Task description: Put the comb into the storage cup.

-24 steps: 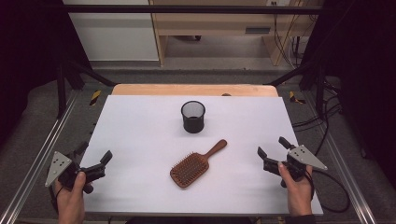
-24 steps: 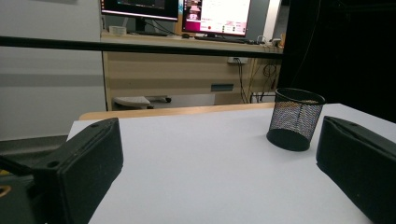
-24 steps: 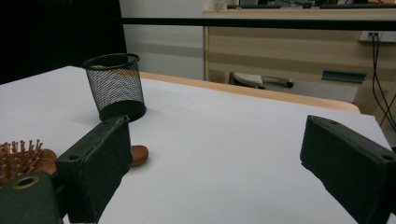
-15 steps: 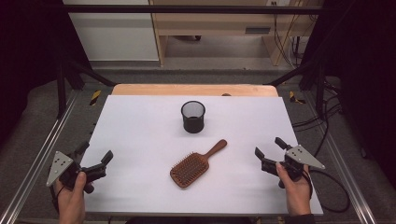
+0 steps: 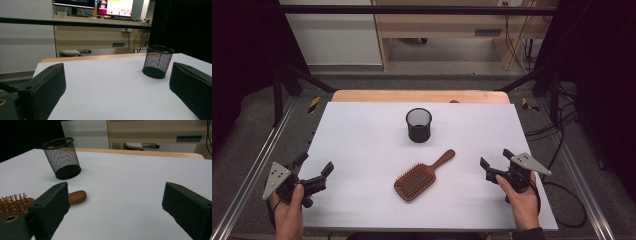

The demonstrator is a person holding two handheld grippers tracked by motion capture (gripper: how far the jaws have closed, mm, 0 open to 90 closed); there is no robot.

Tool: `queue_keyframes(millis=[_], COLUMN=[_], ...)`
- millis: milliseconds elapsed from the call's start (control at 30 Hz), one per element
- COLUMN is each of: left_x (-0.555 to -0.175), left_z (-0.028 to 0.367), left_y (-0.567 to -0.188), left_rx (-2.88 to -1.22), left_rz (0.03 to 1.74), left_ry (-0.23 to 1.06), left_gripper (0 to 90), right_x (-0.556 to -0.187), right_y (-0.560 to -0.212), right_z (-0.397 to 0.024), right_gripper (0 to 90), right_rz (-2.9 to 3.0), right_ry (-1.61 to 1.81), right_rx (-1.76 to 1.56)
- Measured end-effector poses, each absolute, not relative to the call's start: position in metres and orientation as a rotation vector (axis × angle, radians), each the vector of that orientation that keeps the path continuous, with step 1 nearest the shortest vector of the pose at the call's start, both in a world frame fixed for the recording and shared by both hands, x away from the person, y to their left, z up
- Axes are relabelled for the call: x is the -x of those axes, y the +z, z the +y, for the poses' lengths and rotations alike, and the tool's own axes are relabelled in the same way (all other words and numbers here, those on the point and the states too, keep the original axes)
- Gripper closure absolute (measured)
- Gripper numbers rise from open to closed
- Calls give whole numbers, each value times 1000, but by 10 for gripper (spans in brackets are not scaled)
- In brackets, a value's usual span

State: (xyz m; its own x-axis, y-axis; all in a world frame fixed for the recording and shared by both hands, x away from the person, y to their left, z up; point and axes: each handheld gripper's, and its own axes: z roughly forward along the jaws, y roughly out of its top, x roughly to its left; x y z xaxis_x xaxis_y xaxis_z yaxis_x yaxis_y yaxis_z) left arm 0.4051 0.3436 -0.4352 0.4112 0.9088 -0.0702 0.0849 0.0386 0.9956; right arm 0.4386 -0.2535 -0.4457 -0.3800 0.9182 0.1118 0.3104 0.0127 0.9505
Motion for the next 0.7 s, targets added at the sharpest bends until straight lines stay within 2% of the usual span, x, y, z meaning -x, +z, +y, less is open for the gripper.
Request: queue_keyframes(millis=[67,133,167,233,267,333,500,700], left_x=[-405,-404,-403,-402,-402,-402,-401,-401], left_z=[343,343,343,344,345,346,345,342], left_y=[-436,-436,-436,-436,-436,-436,-433,-433], left_rx=[-1399,-1403,-1404,-1398,-1395,-1390,-1384,-1399], left_rz=[967,968,969,970,972,977,963,954], left_ry=[814,813,814,816,816,816,829,821], left_gripper=[9,9,9,9,9,9,12,12], right_x=[-440,-440,-440,-440,-440,-440,-455,-472], right_y=[-446,-443,-443,-439,-434,-431,-419,-407], right_z=[-252,-247,-247,-242,-237,-234,-211,-189], right_gripper=[162,303,303,396,516,552,791,884], right_rz=[1739,1775,1775,1795,1806,1820,1907,1998], right_ry=[1378,1354,1354,1351,1361,1357,1283,1210], right_rx=[-1261,-1258,-1258,-1232,-1207,-1193,-1110,-1070])
